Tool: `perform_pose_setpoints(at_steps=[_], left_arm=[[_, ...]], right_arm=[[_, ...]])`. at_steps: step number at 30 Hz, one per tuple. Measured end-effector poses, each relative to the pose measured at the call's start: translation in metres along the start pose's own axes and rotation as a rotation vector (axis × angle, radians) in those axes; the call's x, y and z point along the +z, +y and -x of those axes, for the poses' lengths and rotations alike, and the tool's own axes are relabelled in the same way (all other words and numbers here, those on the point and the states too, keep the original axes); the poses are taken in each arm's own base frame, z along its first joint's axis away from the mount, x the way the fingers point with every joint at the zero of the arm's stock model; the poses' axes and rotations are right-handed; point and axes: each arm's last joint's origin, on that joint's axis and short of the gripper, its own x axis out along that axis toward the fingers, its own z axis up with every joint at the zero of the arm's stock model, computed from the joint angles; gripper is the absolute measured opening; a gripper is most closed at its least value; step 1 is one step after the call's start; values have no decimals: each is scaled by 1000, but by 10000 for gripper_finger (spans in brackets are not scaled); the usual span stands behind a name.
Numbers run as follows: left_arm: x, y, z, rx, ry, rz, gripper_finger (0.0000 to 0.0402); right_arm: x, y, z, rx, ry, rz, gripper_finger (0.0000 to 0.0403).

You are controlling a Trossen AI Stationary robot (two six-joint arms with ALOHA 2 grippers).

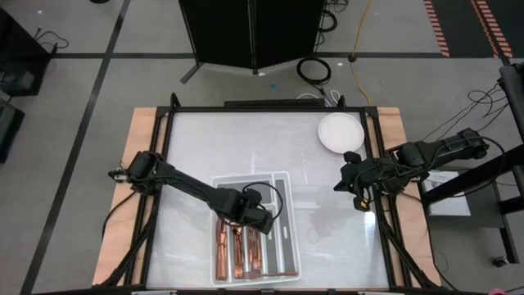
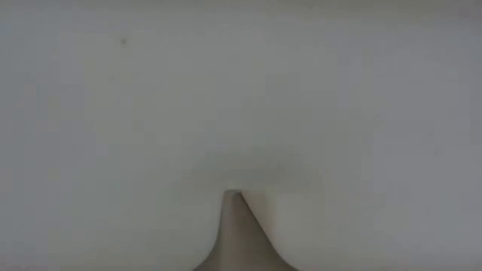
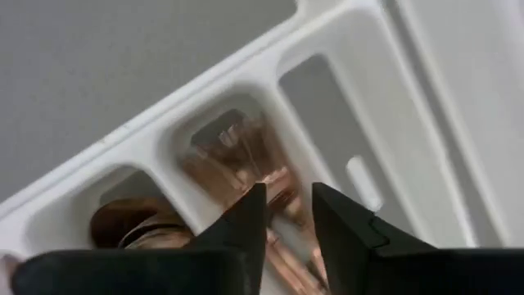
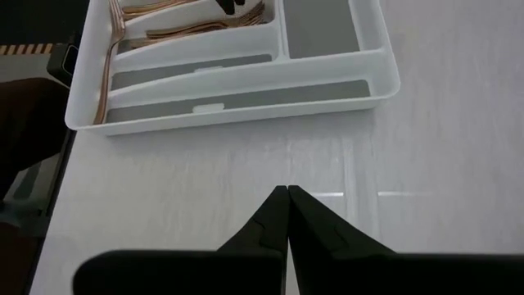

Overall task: Sort silverware
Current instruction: Put the fork into the silverware tray

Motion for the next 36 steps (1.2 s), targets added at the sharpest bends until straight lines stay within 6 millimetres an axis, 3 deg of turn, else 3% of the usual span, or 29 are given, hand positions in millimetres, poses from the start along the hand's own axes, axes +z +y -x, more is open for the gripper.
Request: perform_pose_setpoints(at_steps=[7,13,16,24,33,36], left_arm=[[-2,-3,17,-58,88,-221,124],[-41,-29,36,-345,282,-438,125],[-59,-31,37,-369,329,-463,125],[-84,-14,20,-247,383,-405,125],[-104,-13,-15,-252,445,-422,125],[-106,-13,-18,-251,461,-425,125]], right_arm=[[0,0,0,0,0,-1,0],[0,0,0,0,0,10,0],[0,0,0,-1,0,26,0],[1,0,0,-4,-7,32,0],[1,0,0,-3,-9,27,0],[1,0,0,-3,-9,25,0]])
